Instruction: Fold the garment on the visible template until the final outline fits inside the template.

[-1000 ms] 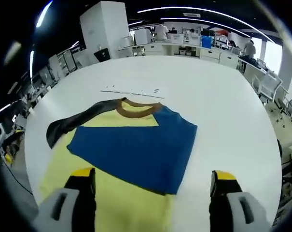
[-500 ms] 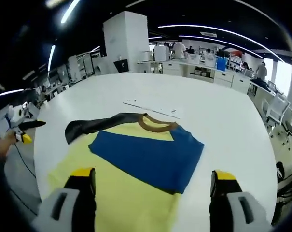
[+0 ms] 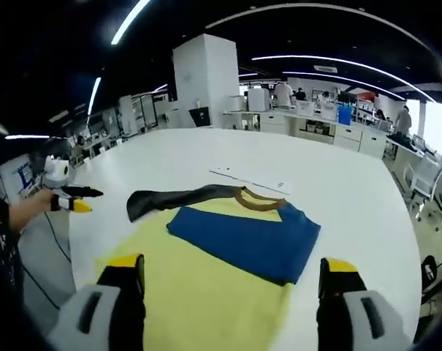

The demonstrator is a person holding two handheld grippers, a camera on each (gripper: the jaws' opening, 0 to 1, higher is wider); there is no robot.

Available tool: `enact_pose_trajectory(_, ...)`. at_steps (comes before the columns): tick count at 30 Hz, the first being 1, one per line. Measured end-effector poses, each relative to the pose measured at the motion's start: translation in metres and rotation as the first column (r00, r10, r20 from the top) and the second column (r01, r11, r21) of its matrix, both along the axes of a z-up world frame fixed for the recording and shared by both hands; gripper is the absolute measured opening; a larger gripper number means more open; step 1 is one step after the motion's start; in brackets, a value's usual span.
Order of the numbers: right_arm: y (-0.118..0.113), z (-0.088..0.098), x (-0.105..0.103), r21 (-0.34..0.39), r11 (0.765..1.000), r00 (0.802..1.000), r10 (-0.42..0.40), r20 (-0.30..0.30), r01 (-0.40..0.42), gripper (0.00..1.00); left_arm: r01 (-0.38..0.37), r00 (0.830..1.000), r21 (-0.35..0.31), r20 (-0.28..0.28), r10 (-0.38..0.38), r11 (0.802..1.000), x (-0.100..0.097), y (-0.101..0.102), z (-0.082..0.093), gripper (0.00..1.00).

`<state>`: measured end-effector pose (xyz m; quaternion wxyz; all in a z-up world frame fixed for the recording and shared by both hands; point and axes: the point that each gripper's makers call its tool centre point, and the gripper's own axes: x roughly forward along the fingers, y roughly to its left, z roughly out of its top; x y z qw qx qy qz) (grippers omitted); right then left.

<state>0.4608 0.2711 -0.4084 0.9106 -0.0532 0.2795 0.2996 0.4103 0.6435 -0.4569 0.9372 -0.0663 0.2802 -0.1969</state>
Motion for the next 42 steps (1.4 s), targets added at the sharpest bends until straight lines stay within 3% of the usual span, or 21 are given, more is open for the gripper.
enact_pose_trajectory(15,0.007,0.004,-0.032,-0.007,1.0,1.0,0.028,0.012,-0.028,0.99,-0.116,0.992,-0.071,-0.048,0.113,0.991,0.023,-0.002,-0.033,0.57)
enact_pose_trajectory(18,0.005,0.006,-0.034,-0.037,0.999,0.999,0.028,0.033,-0.027,0.99,-0.138,0.989,-0.092,-0.058,0.133,0.986,0.03,-0.003,-0.043,0.52)
enact_pose_trajectory(25,0.006,0.011,-0.039,-0.011,1.0,0.999,0.009,0.042,-0.008,0.98,-0.175,0.983,-0.078,-0.077,0.169,0.981,0.033,-0.013,-0.055,0.45)
enact_pose_trajectory(37,0.007,0.004,-0.043,-0.014,1.0,0.999,0.003,0.035,-0.003,0.99,-0.218,0.974,-0.101,-0.082,0.21,0.971,0.055,-0.02,-0.072,0.24)
enact_pose_trajectory(40,0.004,0.002,-0.045,-0.028,1.0,0.999,-0.003,0.032,0.004,0.99,-0.212,0.975,-0.038,-0.069,0.209,0.976,0.056,-0.021,-0.075,0.16)
enact_pose_trajectory(42,0.002,0.001,-0.046,-0.029,1.0,1.0,-0.007,0.029,0.008,0.99,-0.227,0.972,-0.062,-0.073,0.222,0.972,0.06,-0.019,-0.078,0.14)
